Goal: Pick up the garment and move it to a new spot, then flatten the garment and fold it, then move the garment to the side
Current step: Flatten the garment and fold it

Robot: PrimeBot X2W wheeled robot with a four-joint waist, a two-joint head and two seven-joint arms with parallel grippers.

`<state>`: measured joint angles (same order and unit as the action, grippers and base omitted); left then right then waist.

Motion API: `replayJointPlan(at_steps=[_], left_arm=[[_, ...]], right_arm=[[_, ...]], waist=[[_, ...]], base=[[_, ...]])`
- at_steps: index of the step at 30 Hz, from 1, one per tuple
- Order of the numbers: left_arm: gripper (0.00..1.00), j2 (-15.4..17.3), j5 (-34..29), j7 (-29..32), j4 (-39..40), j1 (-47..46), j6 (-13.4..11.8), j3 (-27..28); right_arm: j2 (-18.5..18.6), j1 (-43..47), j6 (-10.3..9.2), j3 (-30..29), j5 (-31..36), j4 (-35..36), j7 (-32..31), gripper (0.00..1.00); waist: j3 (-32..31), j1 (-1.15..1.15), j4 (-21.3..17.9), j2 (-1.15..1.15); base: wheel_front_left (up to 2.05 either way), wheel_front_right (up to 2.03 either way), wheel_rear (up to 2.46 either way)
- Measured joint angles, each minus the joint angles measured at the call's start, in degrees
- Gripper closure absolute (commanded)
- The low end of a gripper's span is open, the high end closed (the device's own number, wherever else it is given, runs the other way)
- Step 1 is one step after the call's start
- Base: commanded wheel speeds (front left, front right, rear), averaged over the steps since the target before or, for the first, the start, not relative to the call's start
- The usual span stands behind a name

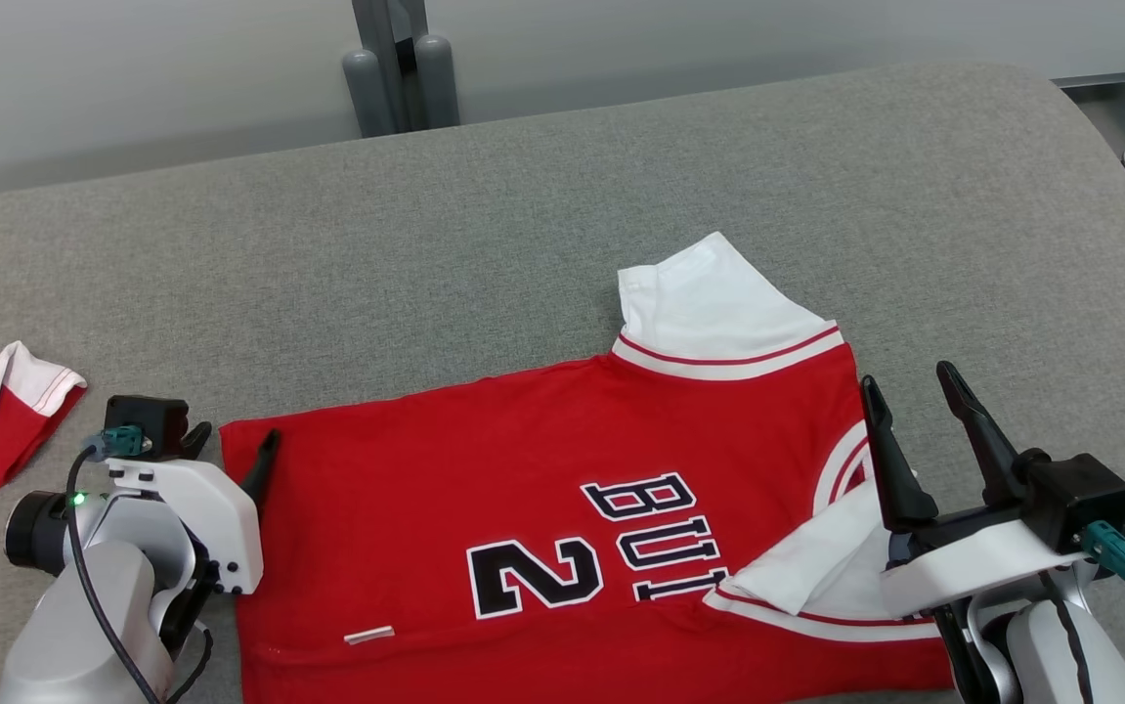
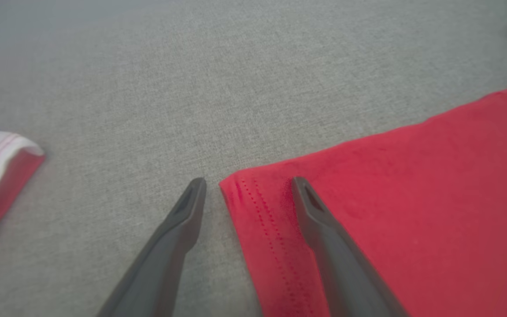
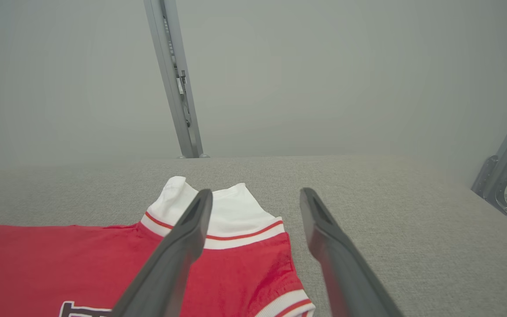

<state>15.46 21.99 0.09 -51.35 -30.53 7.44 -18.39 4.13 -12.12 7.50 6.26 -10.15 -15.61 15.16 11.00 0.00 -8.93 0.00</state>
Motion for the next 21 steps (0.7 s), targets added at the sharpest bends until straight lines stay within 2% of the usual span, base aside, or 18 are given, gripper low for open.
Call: replayJointPlan(at_steps=[2, 3, 5, 7, 9, 10, 21], left_arm=[[0.01, 0.09, 1.46, -0.16, -0.36, -0.59, 0.00, -0.70], [0.11, 0.01, 2.11, -0.21, -0.54, -0.70, 0.00, -1.09], [0.23, -0.02, 3.05, -0.48, -1.02, -0.93, 0.00, -1.87], [0.58, 0.19, 3.72, -0.71, -1.52, -1.42, 0.00, -2.58], [0.81, 0.25, 4.69, -0.73, -1.93, -1.80, 0.00, -3.25], [1.00, 0.23, 5.23, -0.75, -2.18, -1.90, 0.00, -3.53], [1.00, 0.32, 7.32, -3.42, -3.08, -3.30, 0.00, -6.91]], right_arm=[[0.00, -0.04, 0.00, -0.03, 0.01, -0.01, 0.00, 0.00], [0.00, -0.09, 0.00, -0.04, 0.02, -0.02, 0.00, 0.00], [0.00, -0.23, 0.00, 0.00, 0.10, -0.04, 0.00, 0.00], [-0.01, -0.23, 0.00, -0.01, 0.11, -0.10, 0.00, 0.00], [-0.03, -0.25, 0.00, 0.01, 0.18, -0.13, 0.00, 0.00], [-0.03, -0.25, 0.00, 0.03, 0.18, -0.15, 0.00, 0.00], [1.14, -2.07, 0.00, -0.51, -0.19, -1.59, 0.00, 0.00]], waist=[[0.12, 0.00, 0.15, 0.00], [0.18, 0.00, 0.22, 0.00], [0.28, 0.00, 0.34, 0.00], [0.40, 0.00, 0.45, 0.00], [0.51, 0.00, 0.51, 0.00], [0.57, 0.00, 0.52, 0.00], [0.69, 0.00, 1.42, 0.00]], base=[[0.00, 0.00, 0.00], [0.00, 0.00, 0.00], [0.00, 0.00, 0.00], [0.00, 0.00, 0.00], [0.00, 0.00, 0.00], [0.00, 0.00, 0.00], [0.00, 0.00, 0.00]])
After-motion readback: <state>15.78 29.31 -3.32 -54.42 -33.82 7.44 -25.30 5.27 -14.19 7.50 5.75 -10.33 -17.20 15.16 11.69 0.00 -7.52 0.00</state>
